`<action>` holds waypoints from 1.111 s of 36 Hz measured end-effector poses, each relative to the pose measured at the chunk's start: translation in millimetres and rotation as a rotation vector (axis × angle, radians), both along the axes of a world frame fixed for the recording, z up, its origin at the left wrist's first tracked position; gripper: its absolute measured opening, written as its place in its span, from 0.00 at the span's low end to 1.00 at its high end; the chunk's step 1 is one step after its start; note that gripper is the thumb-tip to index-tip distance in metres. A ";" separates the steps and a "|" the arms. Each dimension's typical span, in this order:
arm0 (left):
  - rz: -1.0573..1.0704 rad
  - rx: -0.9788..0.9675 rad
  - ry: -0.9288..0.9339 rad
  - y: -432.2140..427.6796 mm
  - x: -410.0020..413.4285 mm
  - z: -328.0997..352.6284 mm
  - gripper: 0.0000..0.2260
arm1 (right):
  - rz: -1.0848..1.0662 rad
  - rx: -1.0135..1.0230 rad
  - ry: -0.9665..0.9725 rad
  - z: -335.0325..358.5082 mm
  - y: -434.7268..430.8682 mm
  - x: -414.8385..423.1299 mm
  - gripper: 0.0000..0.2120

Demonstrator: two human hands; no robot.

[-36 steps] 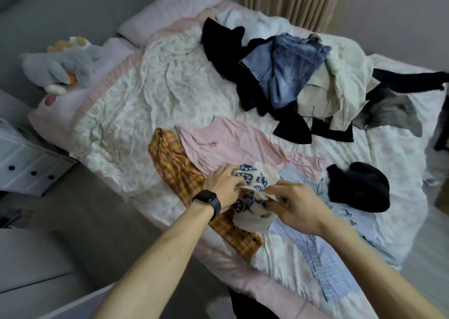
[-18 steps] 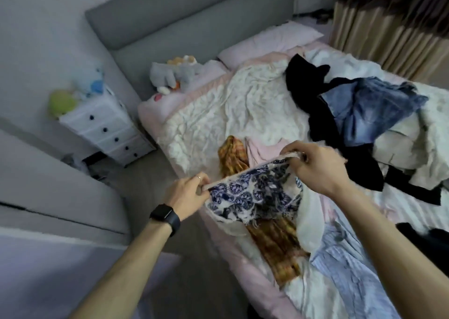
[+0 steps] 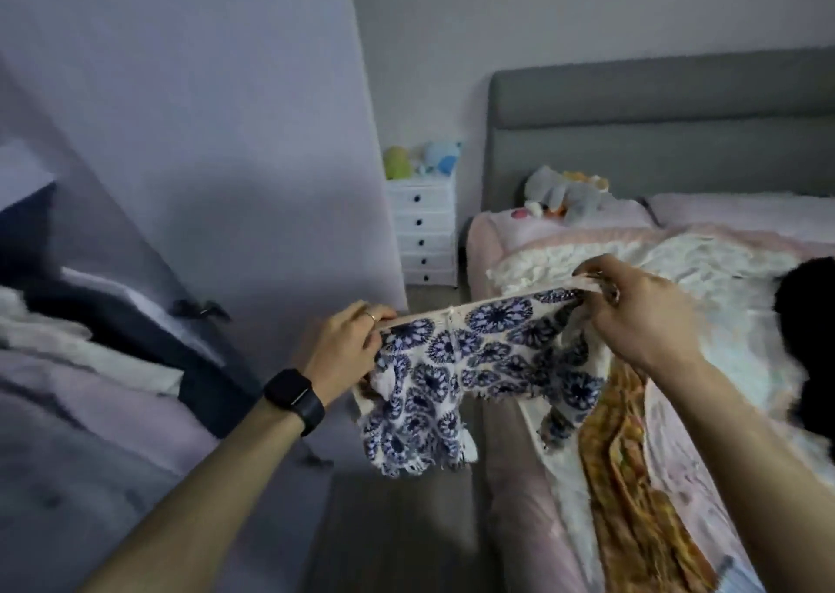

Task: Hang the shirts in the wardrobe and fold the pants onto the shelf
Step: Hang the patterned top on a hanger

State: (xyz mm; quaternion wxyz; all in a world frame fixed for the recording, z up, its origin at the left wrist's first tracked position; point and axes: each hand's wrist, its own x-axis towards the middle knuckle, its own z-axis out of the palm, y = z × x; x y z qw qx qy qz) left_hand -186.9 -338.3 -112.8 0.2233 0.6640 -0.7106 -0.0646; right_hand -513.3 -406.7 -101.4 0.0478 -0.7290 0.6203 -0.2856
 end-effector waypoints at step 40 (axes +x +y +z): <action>1.497 0.374 -0.104 303.3 183.4 -18.8 0.09 | 1.215 0.452 0.456 -73.9 13.6 416.9 0.16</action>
